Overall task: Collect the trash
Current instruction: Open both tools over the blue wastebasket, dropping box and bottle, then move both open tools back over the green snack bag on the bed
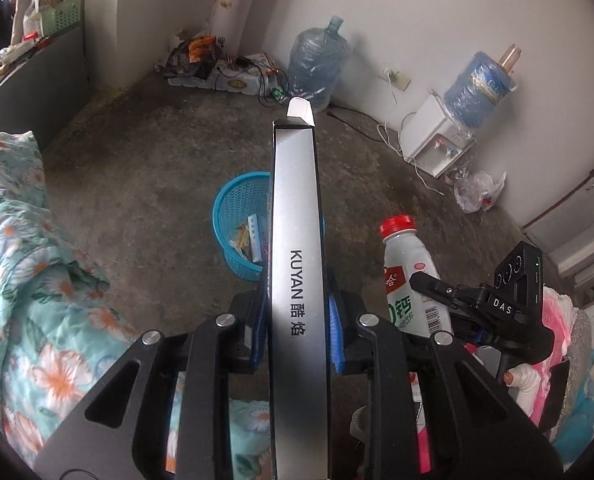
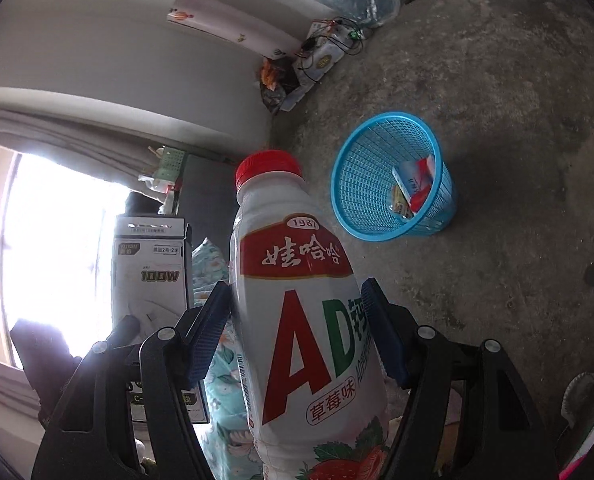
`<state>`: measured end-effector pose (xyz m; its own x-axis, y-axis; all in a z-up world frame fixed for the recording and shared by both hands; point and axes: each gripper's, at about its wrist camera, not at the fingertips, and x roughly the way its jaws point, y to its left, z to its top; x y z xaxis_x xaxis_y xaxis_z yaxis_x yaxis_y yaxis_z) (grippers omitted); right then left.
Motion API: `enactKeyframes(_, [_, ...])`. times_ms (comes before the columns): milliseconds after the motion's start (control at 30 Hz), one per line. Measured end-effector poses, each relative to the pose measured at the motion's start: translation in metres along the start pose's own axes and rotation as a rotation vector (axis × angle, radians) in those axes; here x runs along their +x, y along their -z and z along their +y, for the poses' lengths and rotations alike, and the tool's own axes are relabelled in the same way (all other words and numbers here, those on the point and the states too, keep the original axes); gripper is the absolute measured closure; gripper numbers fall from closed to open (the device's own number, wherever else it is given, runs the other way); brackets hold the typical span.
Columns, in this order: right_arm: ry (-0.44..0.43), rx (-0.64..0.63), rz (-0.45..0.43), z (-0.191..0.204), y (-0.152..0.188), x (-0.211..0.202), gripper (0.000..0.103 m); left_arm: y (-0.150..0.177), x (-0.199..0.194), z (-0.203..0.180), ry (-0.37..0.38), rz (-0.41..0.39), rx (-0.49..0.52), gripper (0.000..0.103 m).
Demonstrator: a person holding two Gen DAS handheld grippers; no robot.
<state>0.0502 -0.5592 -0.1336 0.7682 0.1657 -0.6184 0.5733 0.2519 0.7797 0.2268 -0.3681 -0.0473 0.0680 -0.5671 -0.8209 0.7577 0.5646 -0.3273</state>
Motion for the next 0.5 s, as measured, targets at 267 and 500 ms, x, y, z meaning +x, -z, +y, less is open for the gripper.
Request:
enactKeyframes(267, [0.036,0.187,0.058,-0.039,-0.103,0.119,0.027,-0.084,0.114,0.011,-0.028,0.072,-0.029,0.048])
enactKeyframes(500, [0.145,0.211,0.03,-0.069,-0.114,0.142,0.027,-0.087,0.11,0.038,-0.055,0.001,-0.098,0.048])
